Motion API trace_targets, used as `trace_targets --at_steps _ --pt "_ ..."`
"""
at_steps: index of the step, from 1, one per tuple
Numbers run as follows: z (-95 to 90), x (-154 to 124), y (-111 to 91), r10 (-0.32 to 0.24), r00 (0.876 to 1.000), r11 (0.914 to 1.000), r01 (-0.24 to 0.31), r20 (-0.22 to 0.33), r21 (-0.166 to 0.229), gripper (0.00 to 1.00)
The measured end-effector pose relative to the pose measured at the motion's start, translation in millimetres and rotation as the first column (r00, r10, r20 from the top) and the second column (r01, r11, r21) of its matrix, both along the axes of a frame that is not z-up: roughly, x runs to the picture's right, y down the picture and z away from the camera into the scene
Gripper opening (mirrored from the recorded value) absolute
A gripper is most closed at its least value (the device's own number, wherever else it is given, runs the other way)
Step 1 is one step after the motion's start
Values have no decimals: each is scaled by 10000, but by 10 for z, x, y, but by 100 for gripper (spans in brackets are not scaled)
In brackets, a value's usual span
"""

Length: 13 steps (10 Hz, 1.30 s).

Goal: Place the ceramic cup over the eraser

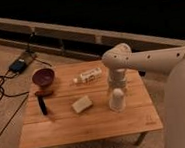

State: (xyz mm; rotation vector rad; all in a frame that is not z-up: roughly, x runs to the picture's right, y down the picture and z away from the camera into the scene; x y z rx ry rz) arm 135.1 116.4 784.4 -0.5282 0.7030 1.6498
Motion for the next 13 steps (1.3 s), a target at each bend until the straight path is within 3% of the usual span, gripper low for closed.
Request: trace_targets --at_steps 3,8,10,13 --pt "81 93 10 146 9999 9999 -147 -86 -53 62" --pt "135 33 34 652 9973 9978 -648 331 -151 13" --pt "124 -18 -12 599 9969 9982 -595 513 -105 0" --pt "70 -156 -209 79 9967 9999 -88 810 109 0"
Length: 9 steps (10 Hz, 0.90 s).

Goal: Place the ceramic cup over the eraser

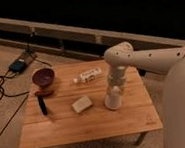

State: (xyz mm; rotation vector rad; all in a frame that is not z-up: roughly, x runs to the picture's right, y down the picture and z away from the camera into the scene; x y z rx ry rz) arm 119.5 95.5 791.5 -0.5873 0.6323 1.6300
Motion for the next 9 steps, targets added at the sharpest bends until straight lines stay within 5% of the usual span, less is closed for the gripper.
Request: trace_targets --at_steps 4,9 --pt "-76 -319 -389 -1081 9933 9936 1065 401 383 0" --pt "-180 -1010 -855 -2597 9559 9630 2457 1375 1105 0"
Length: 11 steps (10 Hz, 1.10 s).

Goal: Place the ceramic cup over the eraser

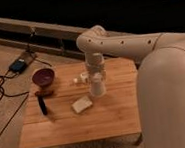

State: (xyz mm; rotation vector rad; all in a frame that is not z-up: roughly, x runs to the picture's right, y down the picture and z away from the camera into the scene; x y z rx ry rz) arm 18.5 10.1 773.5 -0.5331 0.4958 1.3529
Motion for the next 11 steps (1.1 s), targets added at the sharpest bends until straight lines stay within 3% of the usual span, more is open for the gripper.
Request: trace_targets --at_steps 3,5,7,11 --pt "-112 -412 -206 -624 9948 9977 601 808 311 0" --pt "-223 -709 -254 -1054 9839 9939 995 1442 475 0" --pt "-339 -999 -256 -1492 9662 9883 1388 2103 636 0" --pt "-569 -1468 -163 -2354 9184 9719 2210 3180 812 0"
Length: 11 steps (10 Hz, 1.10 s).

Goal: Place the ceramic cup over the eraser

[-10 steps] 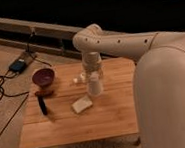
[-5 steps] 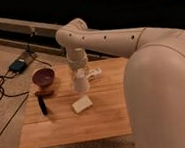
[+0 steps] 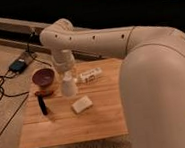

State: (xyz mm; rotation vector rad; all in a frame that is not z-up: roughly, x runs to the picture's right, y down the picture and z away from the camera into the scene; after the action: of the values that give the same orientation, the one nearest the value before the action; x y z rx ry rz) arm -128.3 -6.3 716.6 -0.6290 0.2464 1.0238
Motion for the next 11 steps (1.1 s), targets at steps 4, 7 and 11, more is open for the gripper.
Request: trace_targets --at_steps 4,7,11 --pt "-104 -493 129 -852 9903 9962 865 1094 -73 0" --pt "-98 -816 165 -1254 9765 9917 1285 1753 -65 0" --pt "-128 -1108 188 -1690 9575 9848 1735 2336 13 0"
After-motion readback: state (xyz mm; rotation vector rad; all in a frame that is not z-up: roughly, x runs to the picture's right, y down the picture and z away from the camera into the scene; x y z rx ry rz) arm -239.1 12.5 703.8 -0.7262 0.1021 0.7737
